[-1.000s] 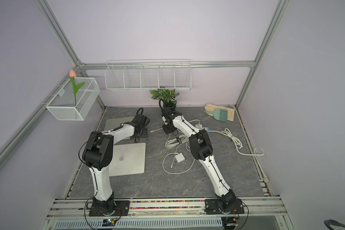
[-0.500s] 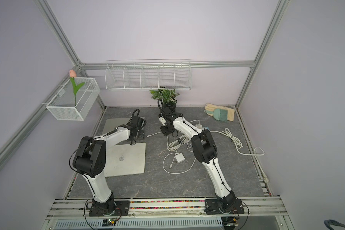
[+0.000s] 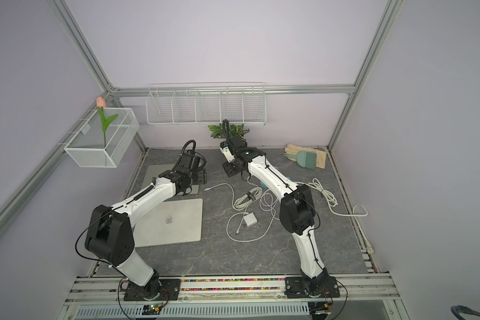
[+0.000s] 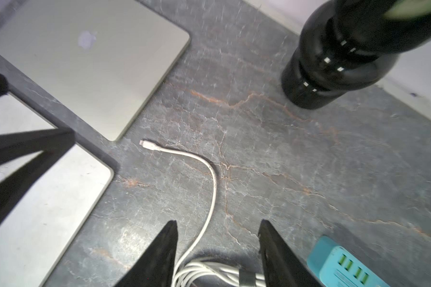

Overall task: Unplug the laptop charger
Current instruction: Place the charging cable at the center of the board, then remove the charging cable from the plug.

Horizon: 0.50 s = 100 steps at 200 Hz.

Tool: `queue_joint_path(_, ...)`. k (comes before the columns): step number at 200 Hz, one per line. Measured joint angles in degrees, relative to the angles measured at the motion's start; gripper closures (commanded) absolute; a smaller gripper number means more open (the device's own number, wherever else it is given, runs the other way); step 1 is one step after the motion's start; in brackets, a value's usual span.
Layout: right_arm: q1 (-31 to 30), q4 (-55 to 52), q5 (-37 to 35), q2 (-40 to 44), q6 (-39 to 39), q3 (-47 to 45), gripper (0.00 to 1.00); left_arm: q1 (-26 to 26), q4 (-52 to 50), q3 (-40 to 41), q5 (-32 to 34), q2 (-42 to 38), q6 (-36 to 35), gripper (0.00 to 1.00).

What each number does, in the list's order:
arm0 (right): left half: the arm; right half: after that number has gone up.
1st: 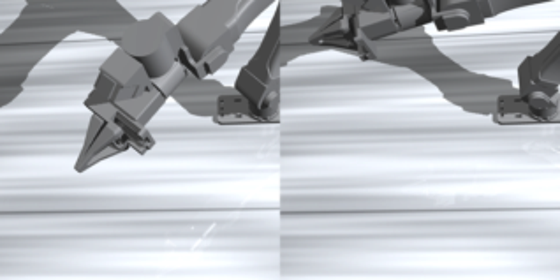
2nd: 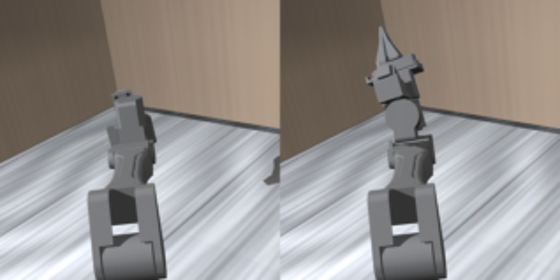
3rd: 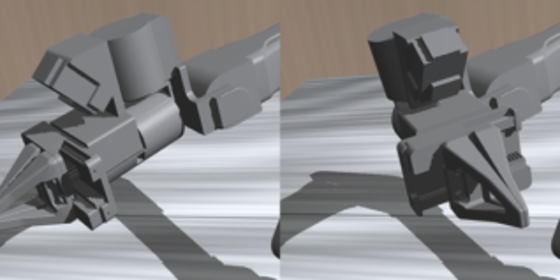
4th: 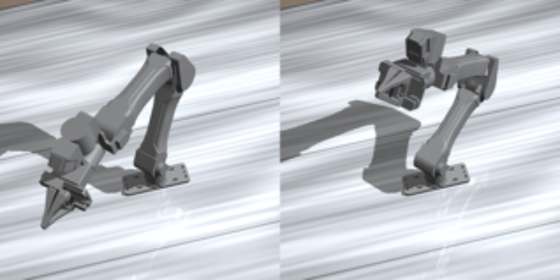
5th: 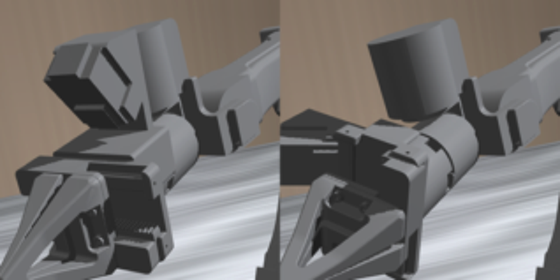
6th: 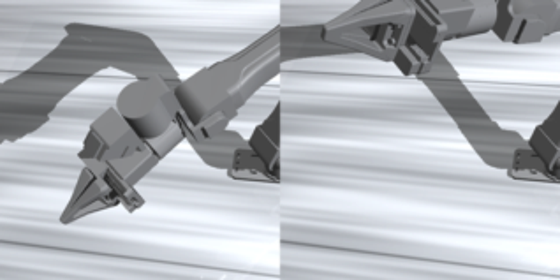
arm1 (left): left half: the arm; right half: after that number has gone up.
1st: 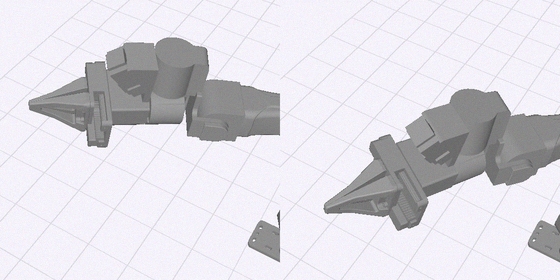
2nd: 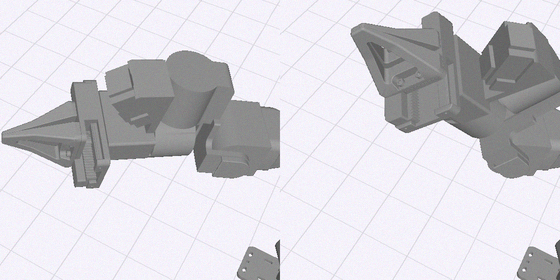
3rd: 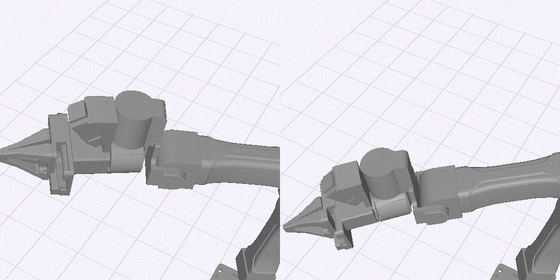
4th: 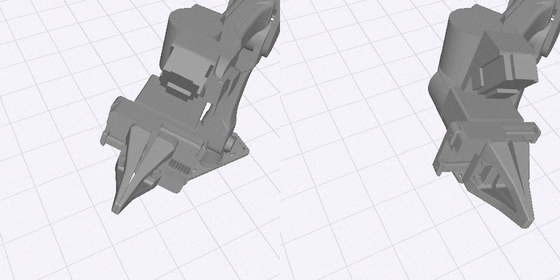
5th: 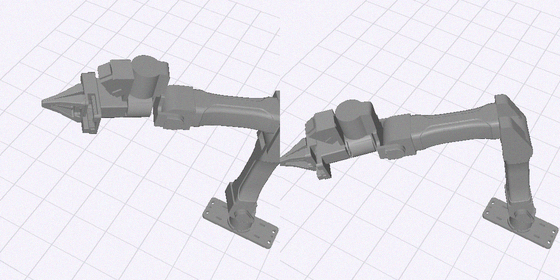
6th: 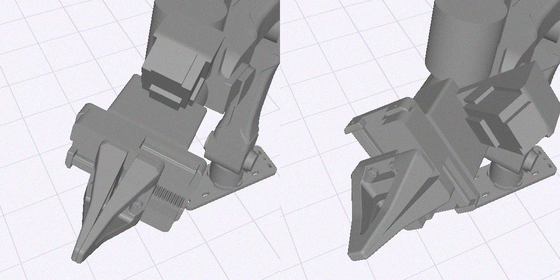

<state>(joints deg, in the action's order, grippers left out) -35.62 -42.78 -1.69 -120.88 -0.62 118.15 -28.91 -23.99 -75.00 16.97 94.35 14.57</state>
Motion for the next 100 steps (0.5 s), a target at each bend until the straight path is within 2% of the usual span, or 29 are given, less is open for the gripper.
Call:
queue_joint_path(54, 5.9, -0.7, 0.0, 11.9, 3.1, -5.9, 0.43, -9.0, 8.0, -10.6, -10.7, -0.3, -8.6, 0.24)
queue_joint_path(100, 14.8, 0.0, 0.5, 19.0, 5.7, -14.9, 0.43, -14.3, 9.4, -29.9, -20.1, 11.9, -15.9, 0.22)
